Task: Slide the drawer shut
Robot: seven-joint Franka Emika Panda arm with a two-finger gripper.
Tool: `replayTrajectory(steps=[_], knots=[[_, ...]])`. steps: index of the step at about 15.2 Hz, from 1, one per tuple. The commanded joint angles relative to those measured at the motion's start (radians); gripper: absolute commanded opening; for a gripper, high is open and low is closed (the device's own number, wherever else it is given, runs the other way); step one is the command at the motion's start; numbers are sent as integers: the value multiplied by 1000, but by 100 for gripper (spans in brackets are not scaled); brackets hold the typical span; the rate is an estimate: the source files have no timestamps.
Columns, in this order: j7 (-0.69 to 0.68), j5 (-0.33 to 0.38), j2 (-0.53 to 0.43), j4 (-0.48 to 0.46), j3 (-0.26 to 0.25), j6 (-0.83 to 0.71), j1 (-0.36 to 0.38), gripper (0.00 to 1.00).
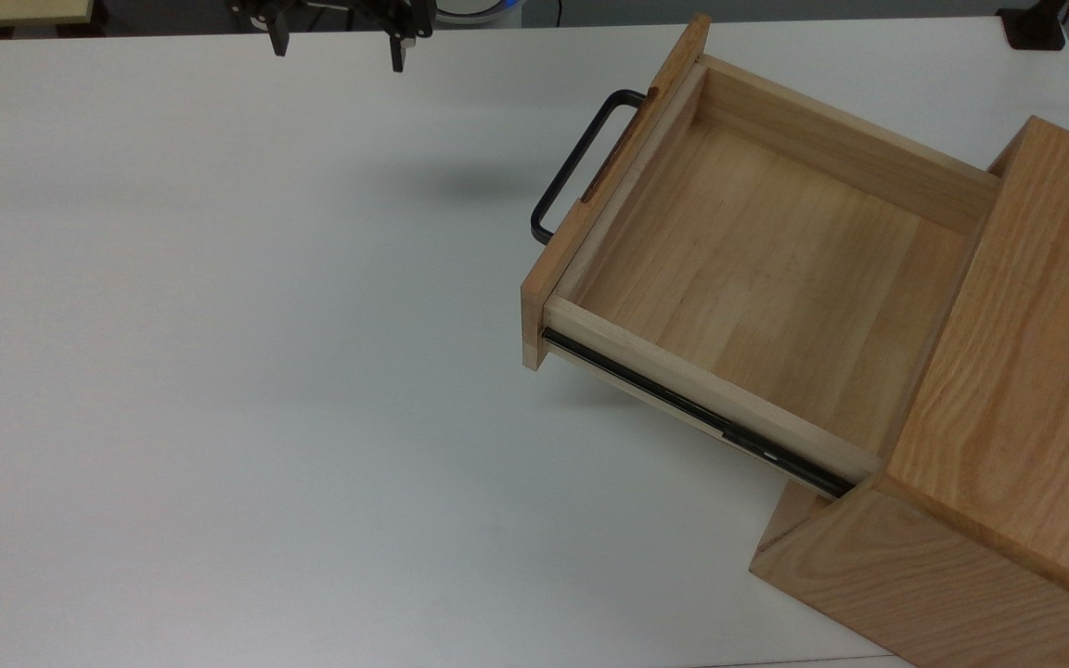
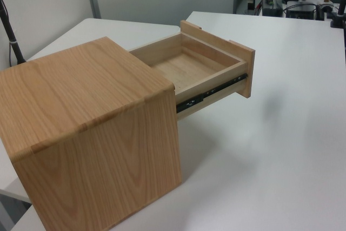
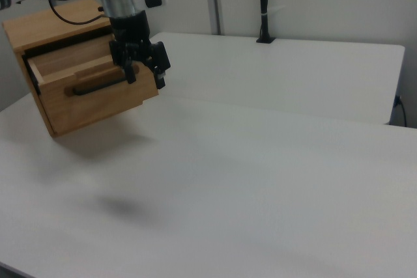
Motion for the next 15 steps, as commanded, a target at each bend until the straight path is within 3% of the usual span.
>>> replayTrajectory(steps=[1,8,15], knots=[[-30,-3,-17,-7,-2,-56,-3,100],[-33,51,-10,-7,-6,-53,-6,100],[-129,39,-6,-6,-4,-50,-14,100]])
